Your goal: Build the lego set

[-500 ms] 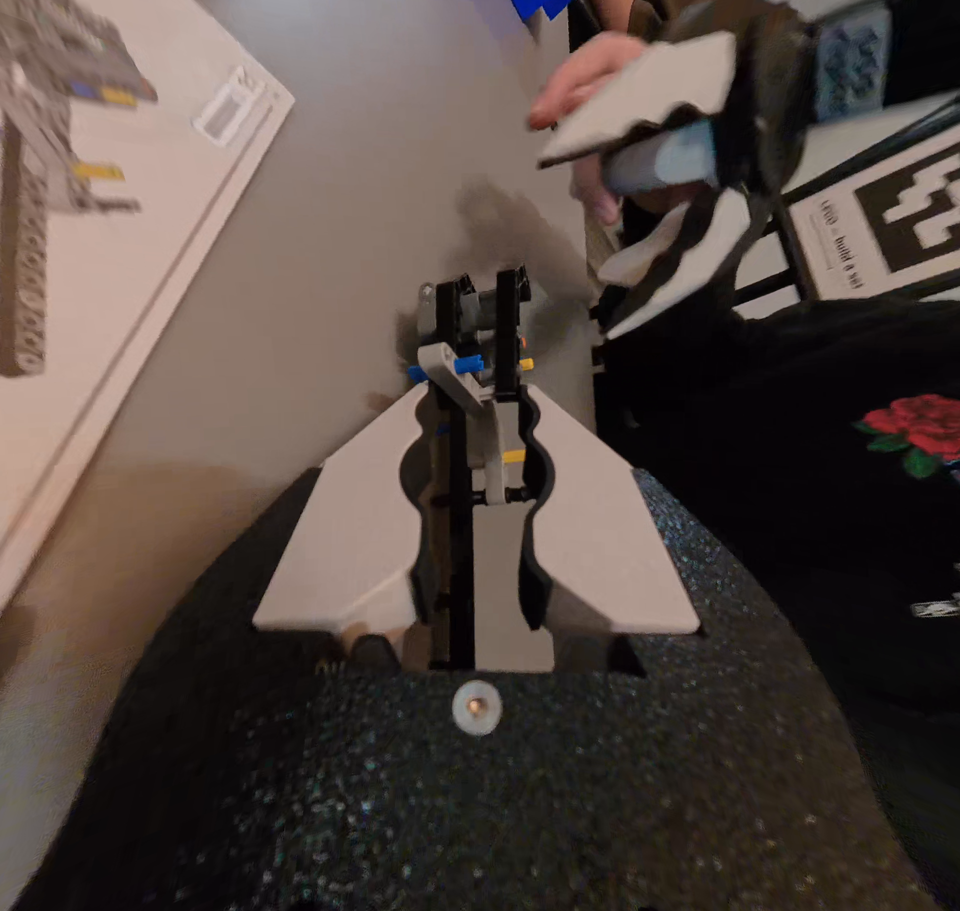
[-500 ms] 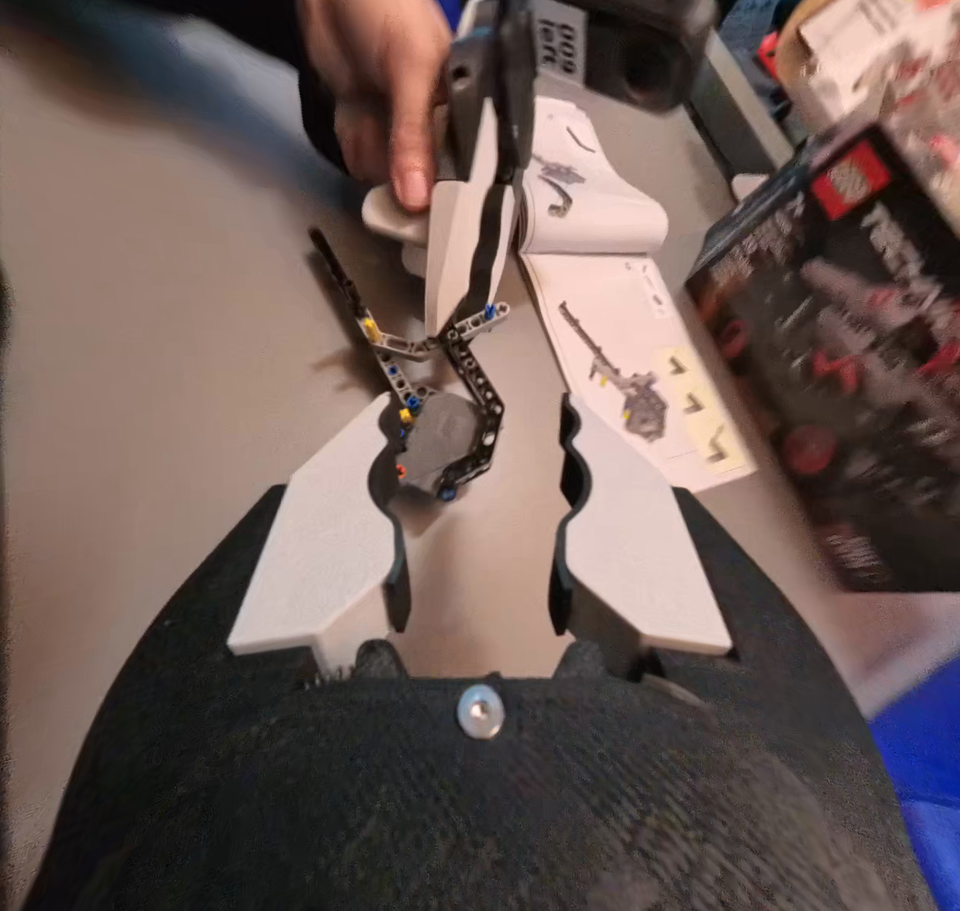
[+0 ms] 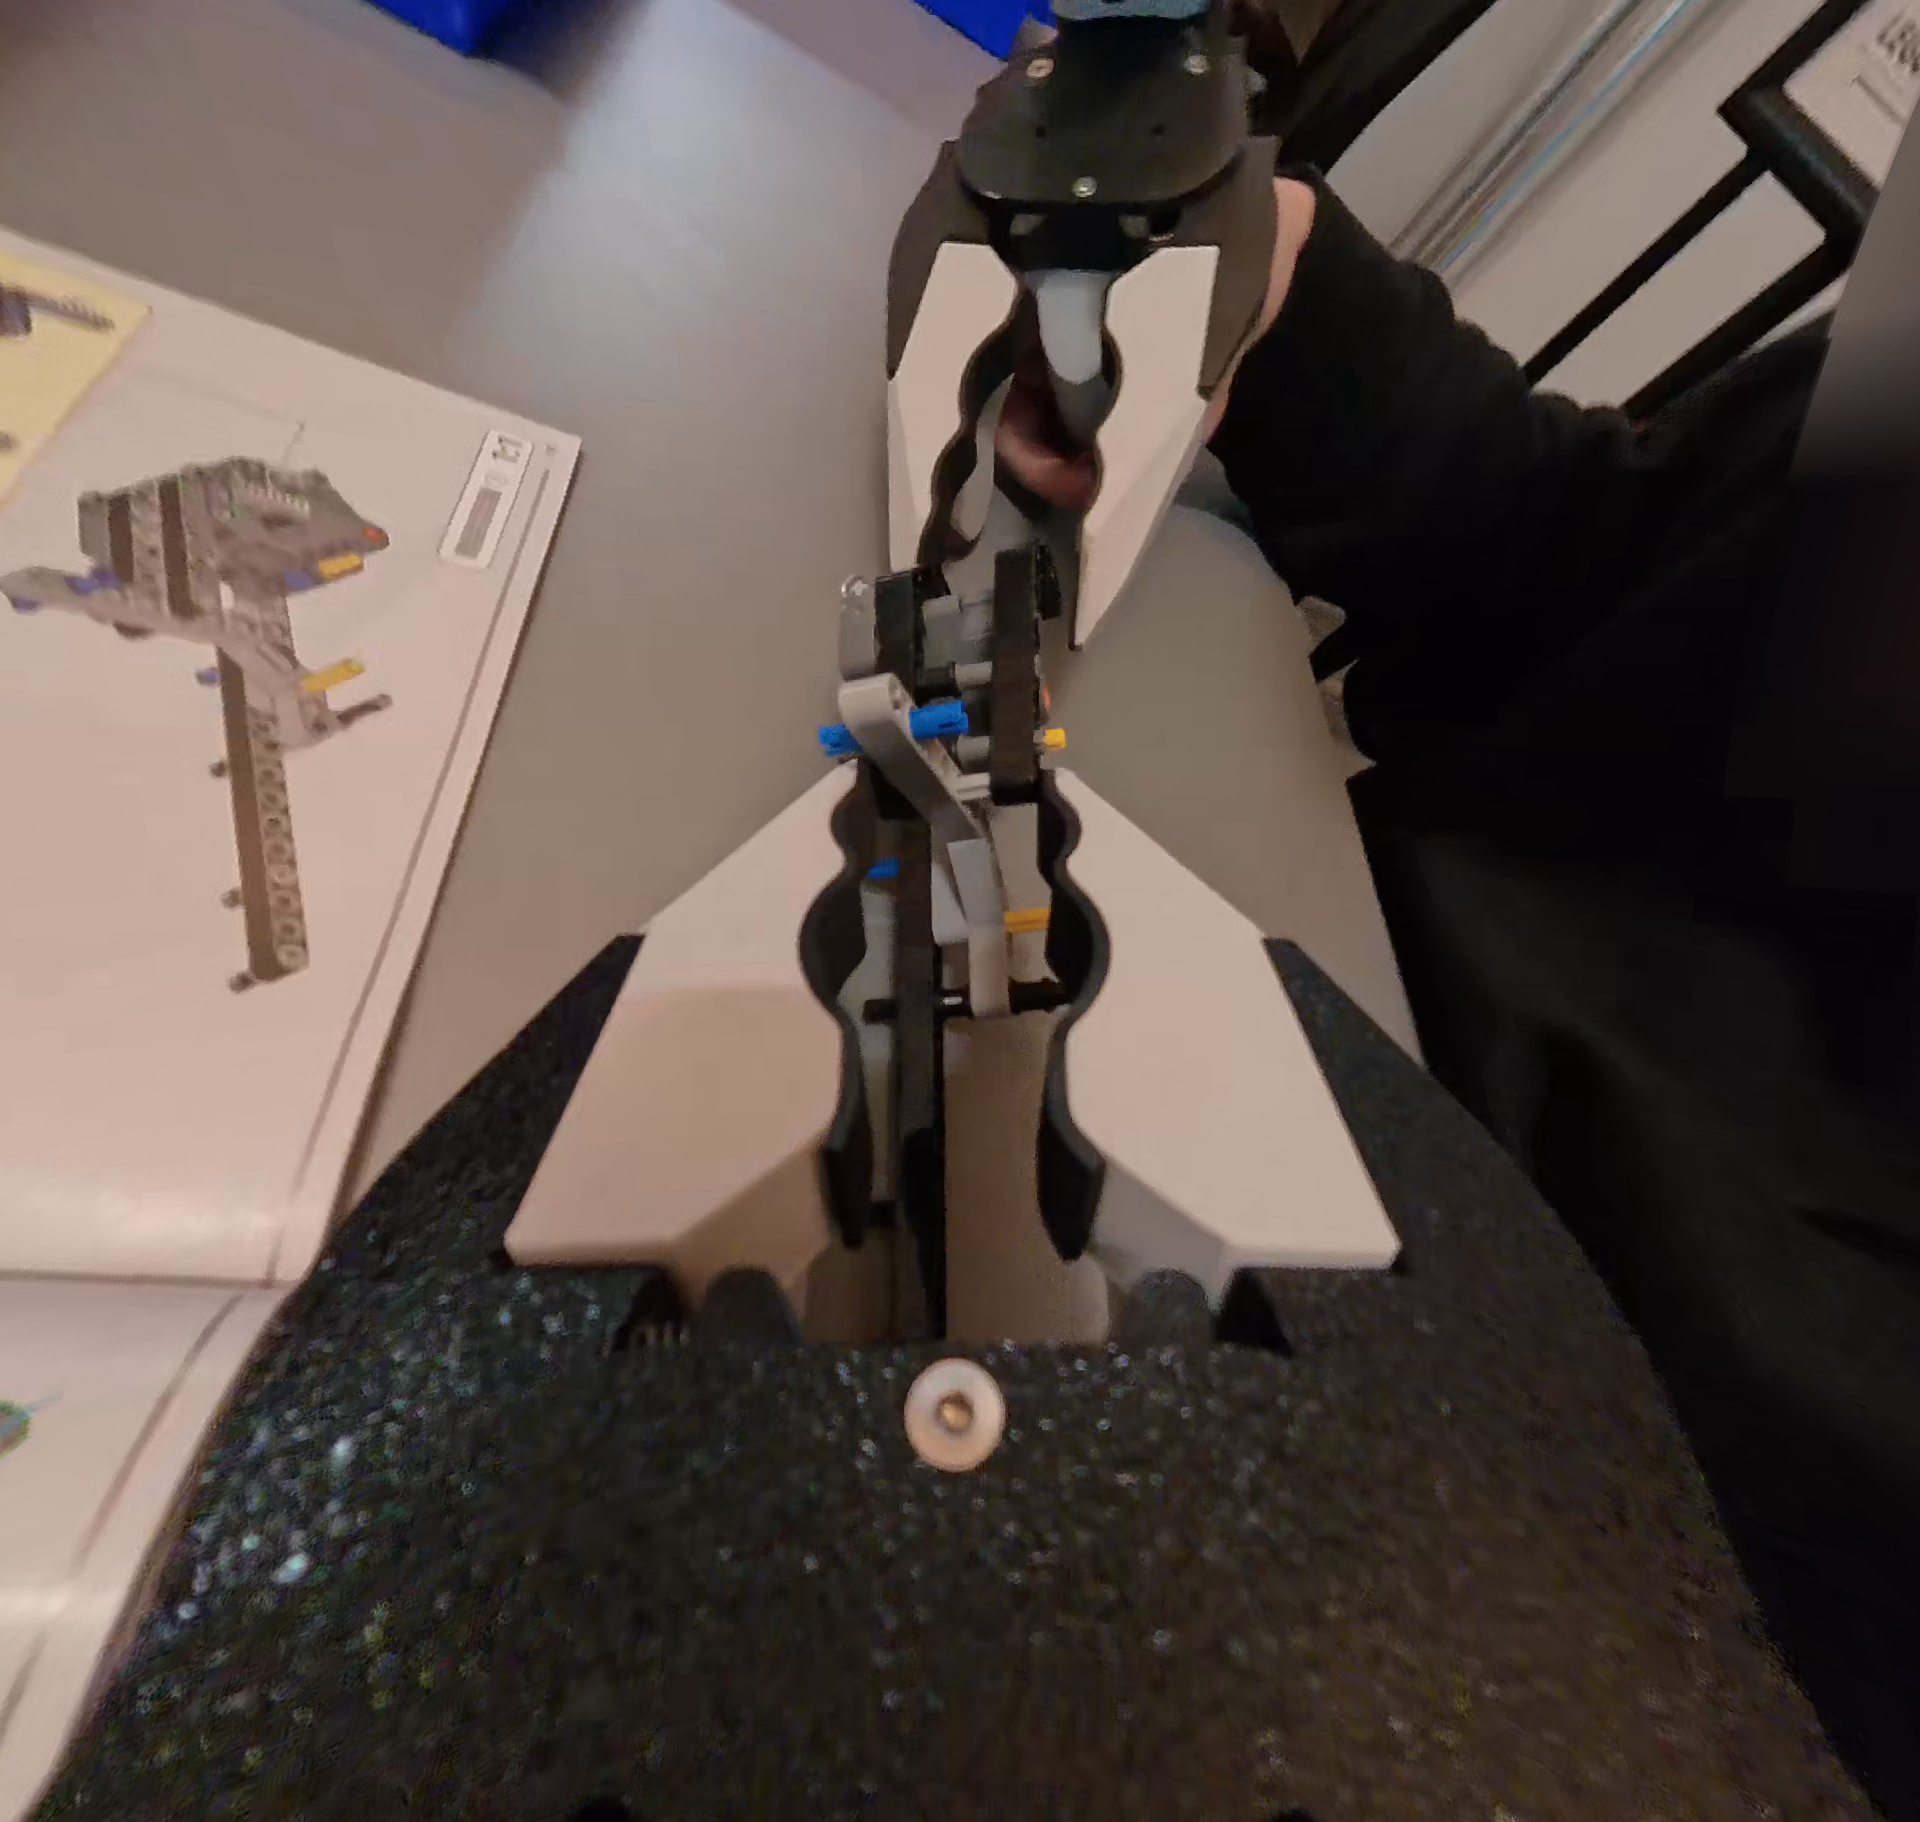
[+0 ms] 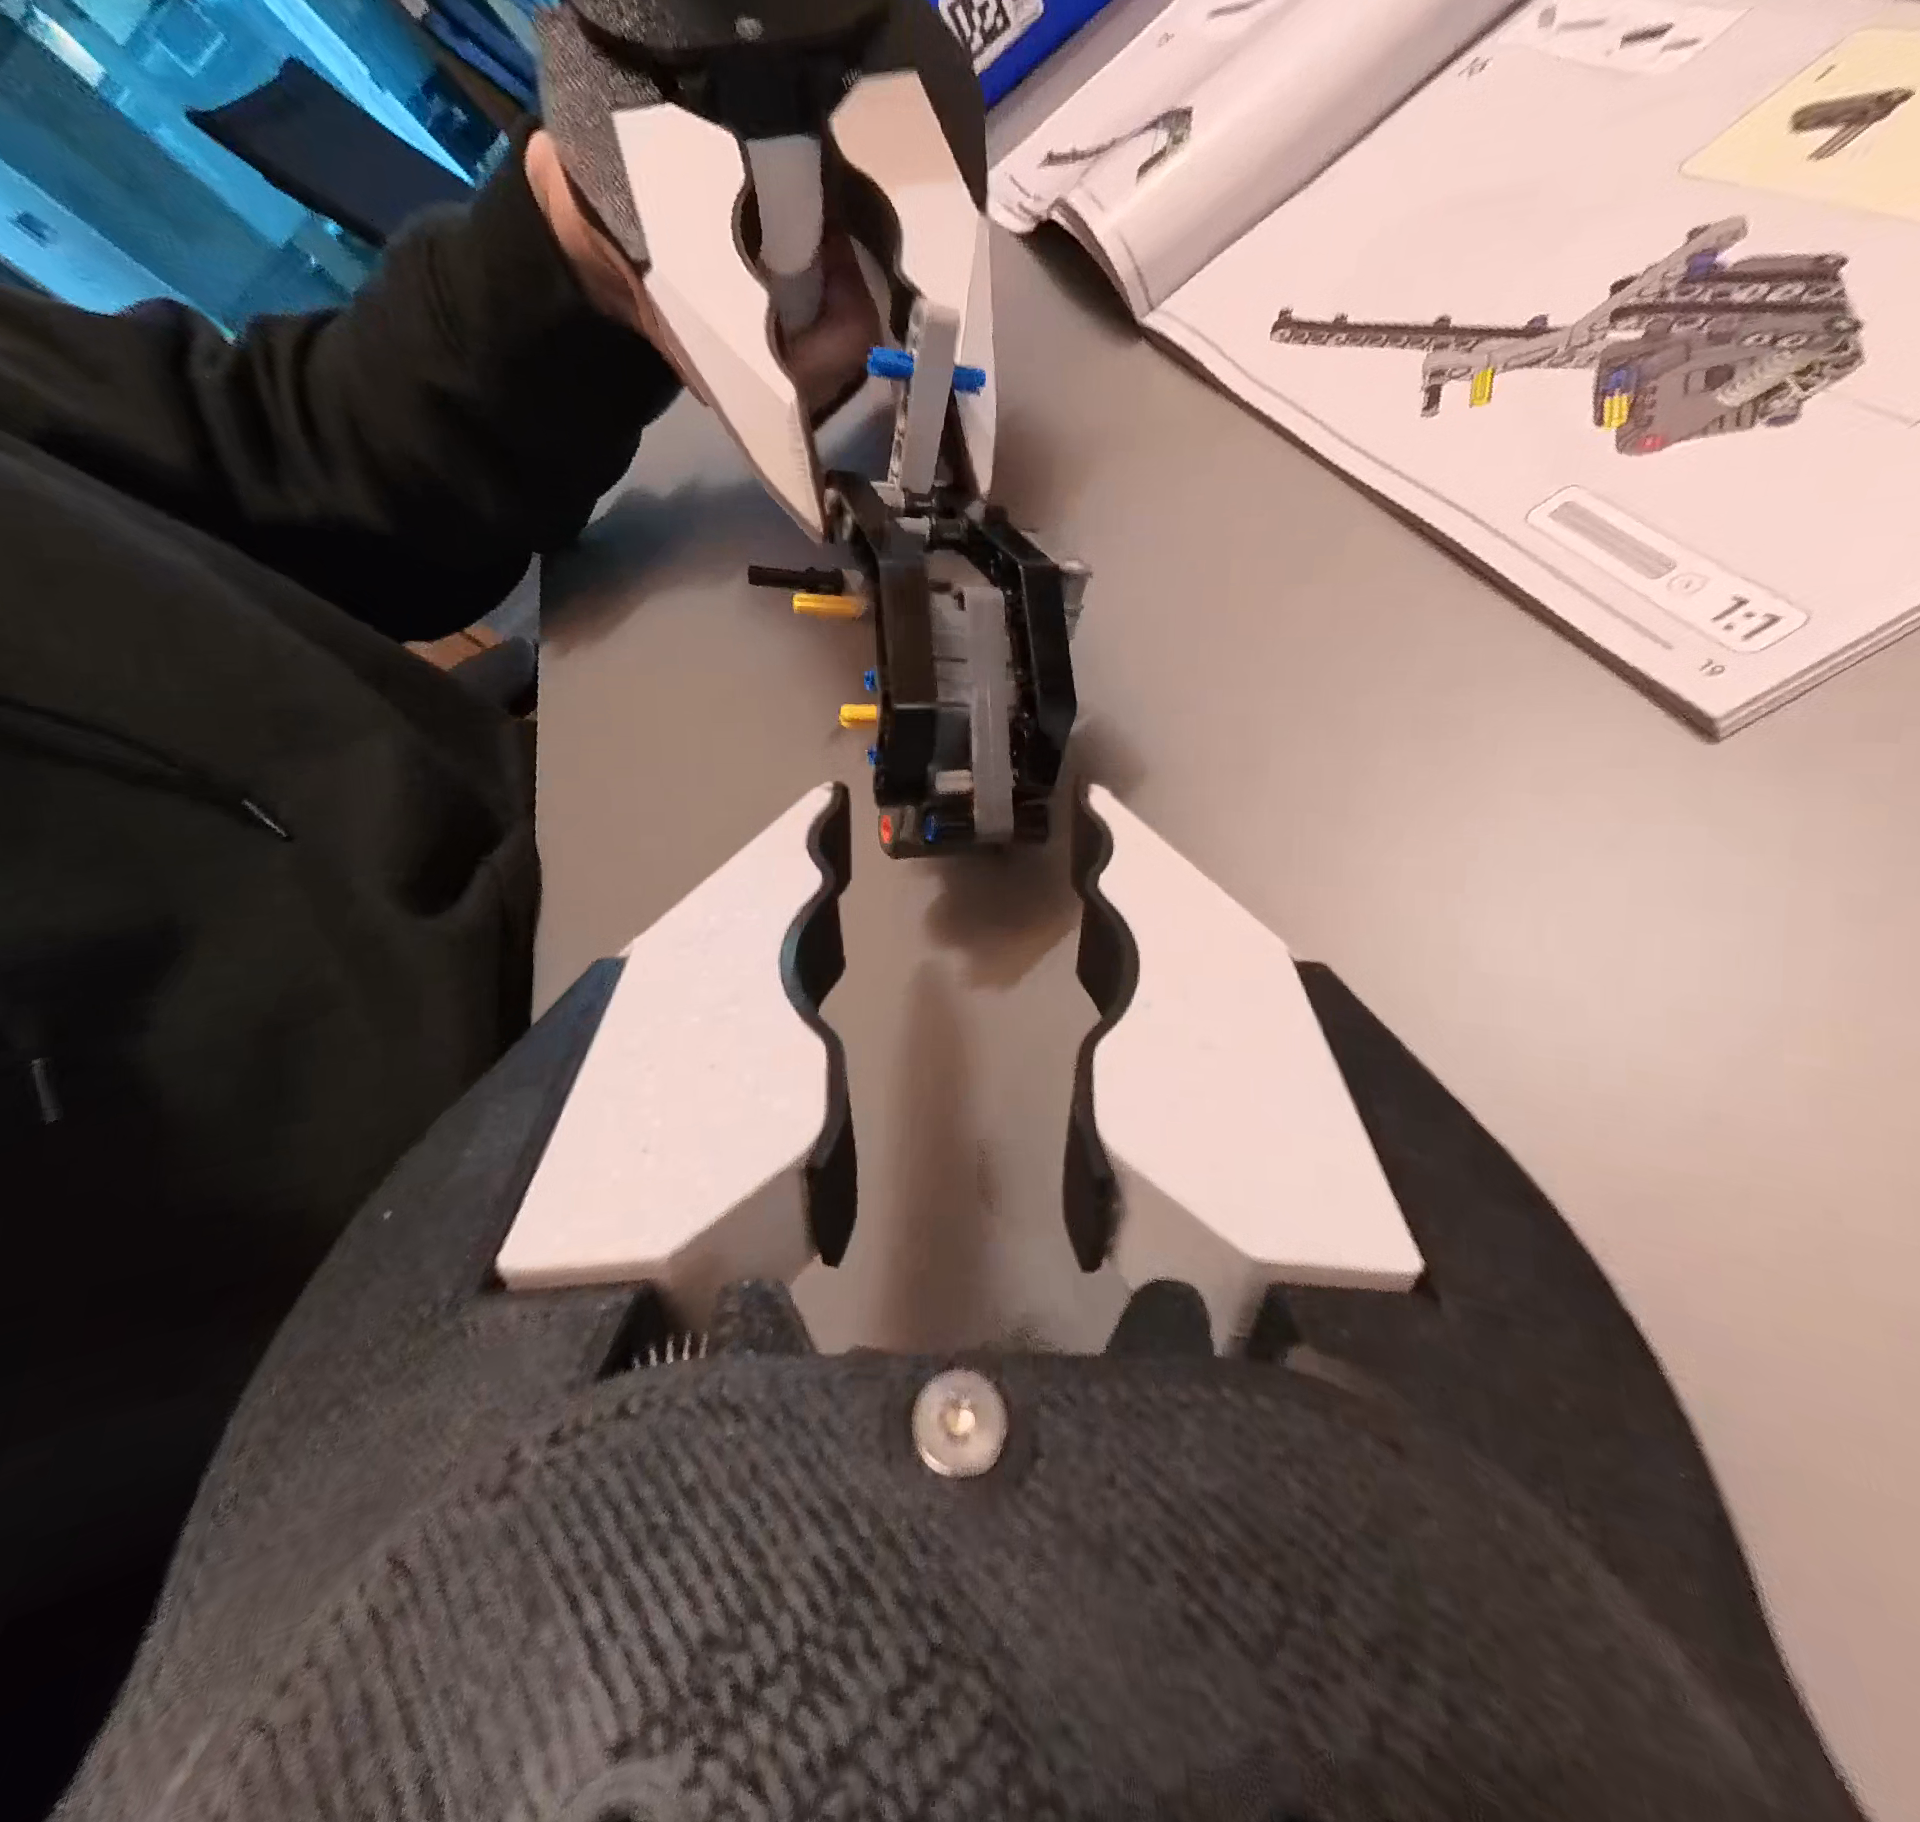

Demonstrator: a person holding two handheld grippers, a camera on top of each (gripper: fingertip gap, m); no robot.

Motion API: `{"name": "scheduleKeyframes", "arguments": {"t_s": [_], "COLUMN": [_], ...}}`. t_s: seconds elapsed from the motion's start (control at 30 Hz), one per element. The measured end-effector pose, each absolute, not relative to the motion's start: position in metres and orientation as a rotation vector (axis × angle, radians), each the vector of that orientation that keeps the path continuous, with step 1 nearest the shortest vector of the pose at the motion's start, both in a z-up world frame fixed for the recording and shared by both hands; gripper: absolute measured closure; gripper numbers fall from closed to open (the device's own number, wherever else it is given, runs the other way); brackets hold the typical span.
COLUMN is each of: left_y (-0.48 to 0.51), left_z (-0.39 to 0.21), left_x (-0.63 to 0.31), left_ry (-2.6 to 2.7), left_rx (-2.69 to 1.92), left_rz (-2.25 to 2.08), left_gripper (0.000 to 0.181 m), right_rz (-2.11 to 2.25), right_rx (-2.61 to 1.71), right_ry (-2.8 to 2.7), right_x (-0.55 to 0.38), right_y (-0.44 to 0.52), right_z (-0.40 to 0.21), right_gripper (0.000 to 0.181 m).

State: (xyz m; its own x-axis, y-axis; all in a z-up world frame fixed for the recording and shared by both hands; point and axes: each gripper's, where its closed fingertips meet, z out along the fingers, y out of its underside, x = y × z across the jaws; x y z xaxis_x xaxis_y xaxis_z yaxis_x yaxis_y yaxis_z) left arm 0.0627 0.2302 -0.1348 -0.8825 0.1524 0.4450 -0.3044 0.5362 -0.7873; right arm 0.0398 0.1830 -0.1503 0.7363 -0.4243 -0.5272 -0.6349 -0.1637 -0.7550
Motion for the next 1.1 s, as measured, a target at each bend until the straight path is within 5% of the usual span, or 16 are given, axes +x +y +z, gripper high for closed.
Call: {"name": "scheduleKeyframes", "arguments": {"t_s": [0.6, 1.1], "left_y": [0.240, 0.241], "left_z": [-0.136, -0.138], "left_x": [0.047, 0.038], "left_ry": [-2.460, -2.595], "left_rx": [-0.568, -0.704], "left_rz": [1.671, 1.734], "left_gripper": [0.153, 0.153], "right_rz": [-0.261, -0.549], "right_rx": [-2.004, -2.136], "right_ry": [0.511, 0.355], "right_x": [0.030, 0.024], "right_y": [0.194, 0.199], "right_z": [-0.148, -0.160], "right_gripper": [0.139, 0.146]}}
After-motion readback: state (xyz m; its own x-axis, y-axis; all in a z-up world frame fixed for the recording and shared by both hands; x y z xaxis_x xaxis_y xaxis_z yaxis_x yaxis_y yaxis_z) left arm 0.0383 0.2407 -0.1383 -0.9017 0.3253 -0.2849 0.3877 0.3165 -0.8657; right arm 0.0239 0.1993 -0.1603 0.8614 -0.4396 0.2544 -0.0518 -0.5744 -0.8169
